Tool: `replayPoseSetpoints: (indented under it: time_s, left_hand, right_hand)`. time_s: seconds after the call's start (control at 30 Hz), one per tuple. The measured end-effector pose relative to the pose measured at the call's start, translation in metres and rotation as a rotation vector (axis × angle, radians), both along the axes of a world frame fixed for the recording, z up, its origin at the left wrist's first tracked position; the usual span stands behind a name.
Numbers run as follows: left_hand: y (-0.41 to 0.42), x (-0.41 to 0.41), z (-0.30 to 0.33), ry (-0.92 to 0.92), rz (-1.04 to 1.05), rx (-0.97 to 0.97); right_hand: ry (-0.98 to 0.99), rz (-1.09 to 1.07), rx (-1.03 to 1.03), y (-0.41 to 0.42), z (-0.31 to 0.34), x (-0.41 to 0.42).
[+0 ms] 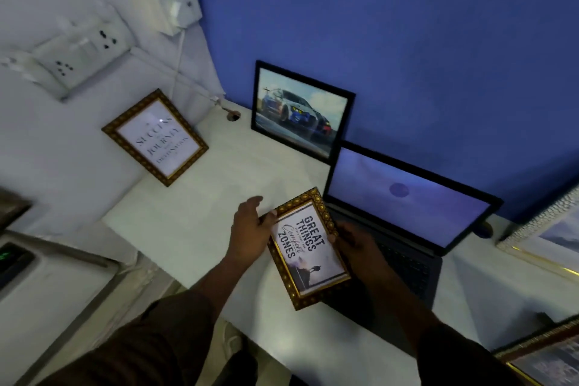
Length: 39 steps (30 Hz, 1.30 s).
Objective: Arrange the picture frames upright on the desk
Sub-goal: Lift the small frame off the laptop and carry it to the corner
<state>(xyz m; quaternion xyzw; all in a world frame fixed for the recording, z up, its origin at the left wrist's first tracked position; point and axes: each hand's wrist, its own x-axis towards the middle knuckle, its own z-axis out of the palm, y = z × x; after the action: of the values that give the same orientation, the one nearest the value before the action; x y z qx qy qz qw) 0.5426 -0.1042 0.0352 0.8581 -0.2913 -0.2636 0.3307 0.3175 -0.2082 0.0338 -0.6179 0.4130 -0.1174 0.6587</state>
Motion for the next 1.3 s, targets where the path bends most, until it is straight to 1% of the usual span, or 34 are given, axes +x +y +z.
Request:
replayPoseSetpoints:
  time_s: [0.03,0.07,0.17,0.2,0.33,0.4,0.43,0.5,0.57,0.63,0.7,0.73,0.8,0.83,0.9,1.0,1.1,1.2,1.3]
  left_hand:
    - [0.004,0.015,0.007,-0.047,-0.027,-0.022]
    - [0.008,0.028,0.012,-0.051,-0.065,-0.043]
    - [0.016,0.056,0.026,0.136,-0.155,-0.11]
    - [0.02,0.063,0.025,0.15,-0.146,-0.146]
    - [0.033,0.098,0.017,0.138,-0.014,-0.25]
    - [0.039,0.115,0.011,0.187,0.09,-0.31]
    - [0.041,0.125,0.01,0.225,0.15,-0.346]
    - [0.047,0.144,0.008,0.309,0.231,-0.397]
    - [0.048,0.159,0.006,0.408,0.242,-0.428]
    - [0.046,0.167,0.01,0.558,0.255,-0.436]
    - [0.043,0.18,0.011,0.732,0.294,-0.377]
    - [0.043,0.19,0.008,0.816,0.311,-0.328]
    - [0.045,0.209,0.005,0.979,0.3,-0.248]
    - [0.046,0.218,0.003,1.053,0.246,-0.229]
    - [0.05,0.236,-0.005,1.162,0.117,-0.234]
    - [0.05,0.254,-0.008,1.285,0.008,-0.24]
    - [0.045,0.269,-0.004,1.349,0.008,-0.229]
    - [0.038,0.282,-0.004,1.321,0.009,-0.256]
    - [0.03,0.292,-0.01,1.27,0.018,-0.281]
  right_hand:
    - [-0.012,0.05,-0.008,-0.004,0.01,0.013]
    - [-0.016,0.092,-0.03,-0.007,0.019,0.024]
    - [0.036,0.217,-0.116,-0.014,0.038,0.062]
    - [0.047,0.225,-0.103,-0.013,0.043,0.074]
    - [0.086,0.202,-0.147,-0.013,0.061,0.119]
    - [0.095,0.191,-0.181,-0.014,0.063,0.133]
    - [0.08,0.164,-0.17,-0.015,0.062,0.139]
    - [0.025,0.035,-0.048,-0.013,0.056,0.156]
    - [0.012,-0.093,0.045,-0.004,0.049,0.176]
    - [0.019,-0.257,0.06,0.006,0.042,0.198]
    - [0.002,-0.403,0.037,0.015,0.039,0.219]
    - [0.0,-0.437,0.018,0.018,0.037,0.23]
    - [0.001,-0.442,-0.002,0.021,0.035,0.244]
    - [-0.003,-0.43,0.0,0.022,0.035,0.25]
    - [0.0,-0.403,0.001,0.023,0.034,0.262]
    - [0.012,-0.392,-0.017,0.021,0.034,0.274]
    - [0.003,-0.382,-0.014,0.021,0.036,0.283]
    - [0.003,-0.357,-0.006,0.018,0.034,0.292]
    - [0.053,-0.303,-0.001,0.011,0.032,0.304]
